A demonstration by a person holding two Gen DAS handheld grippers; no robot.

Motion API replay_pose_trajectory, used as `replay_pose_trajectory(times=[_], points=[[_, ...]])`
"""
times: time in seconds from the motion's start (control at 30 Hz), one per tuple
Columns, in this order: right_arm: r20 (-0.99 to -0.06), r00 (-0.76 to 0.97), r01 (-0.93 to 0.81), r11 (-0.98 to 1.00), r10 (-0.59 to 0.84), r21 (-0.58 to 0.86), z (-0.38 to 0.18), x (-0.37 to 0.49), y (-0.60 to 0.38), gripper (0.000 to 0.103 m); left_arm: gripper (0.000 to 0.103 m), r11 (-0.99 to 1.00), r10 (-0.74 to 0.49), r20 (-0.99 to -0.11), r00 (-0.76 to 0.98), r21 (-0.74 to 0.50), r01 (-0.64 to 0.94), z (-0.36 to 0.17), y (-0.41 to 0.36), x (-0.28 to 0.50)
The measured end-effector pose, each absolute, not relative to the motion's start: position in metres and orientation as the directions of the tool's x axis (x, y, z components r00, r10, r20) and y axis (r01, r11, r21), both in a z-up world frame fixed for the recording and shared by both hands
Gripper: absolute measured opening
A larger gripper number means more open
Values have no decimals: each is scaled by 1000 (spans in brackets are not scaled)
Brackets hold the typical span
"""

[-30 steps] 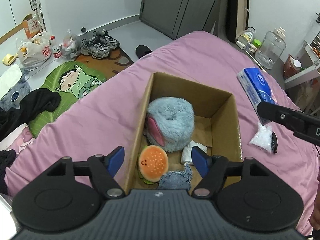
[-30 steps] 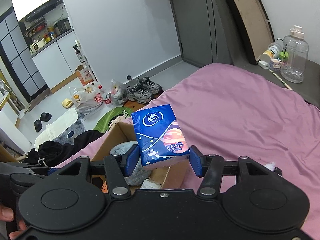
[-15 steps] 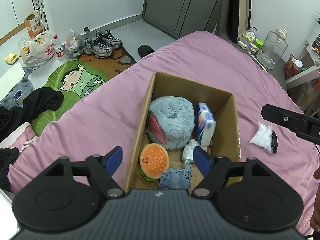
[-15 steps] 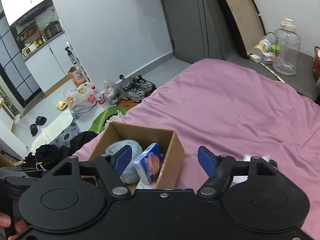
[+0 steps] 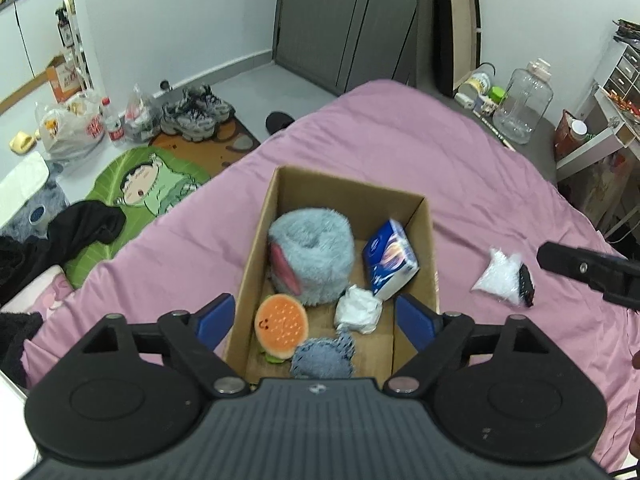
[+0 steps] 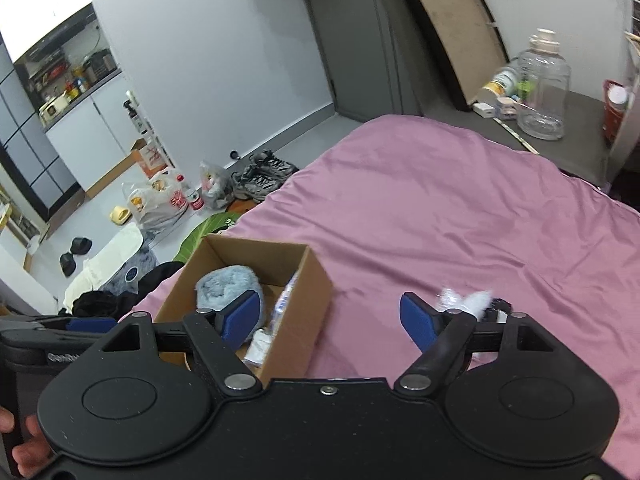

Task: Organize soft objects
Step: 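Open both tools to drop the denim plush and tissue pack into the box, then grasp the clear bag of white filling with the left tool while the right tool grasps the black stitched plush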

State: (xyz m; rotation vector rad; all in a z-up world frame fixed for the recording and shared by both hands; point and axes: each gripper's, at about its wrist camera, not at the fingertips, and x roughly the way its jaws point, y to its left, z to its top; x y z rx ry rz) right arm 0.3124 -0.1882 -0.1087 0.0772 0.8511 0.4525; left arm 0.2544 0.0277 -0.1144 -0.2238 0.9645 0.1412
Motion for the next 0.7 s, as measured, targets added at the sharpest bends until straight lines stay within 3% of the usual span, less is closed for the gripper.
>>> replay_pose_trajectory(times=[0.3,0.7], points=[[-696,587,-340,907,412,250,-106,309,-219,84,89,973,31,-818,574,-107,-206,-108,-2,253],[-687,610,-280,918,395,280,-108,313,-257,84,89,978,9,-805,593,-117,-174,-114,-49,266]])
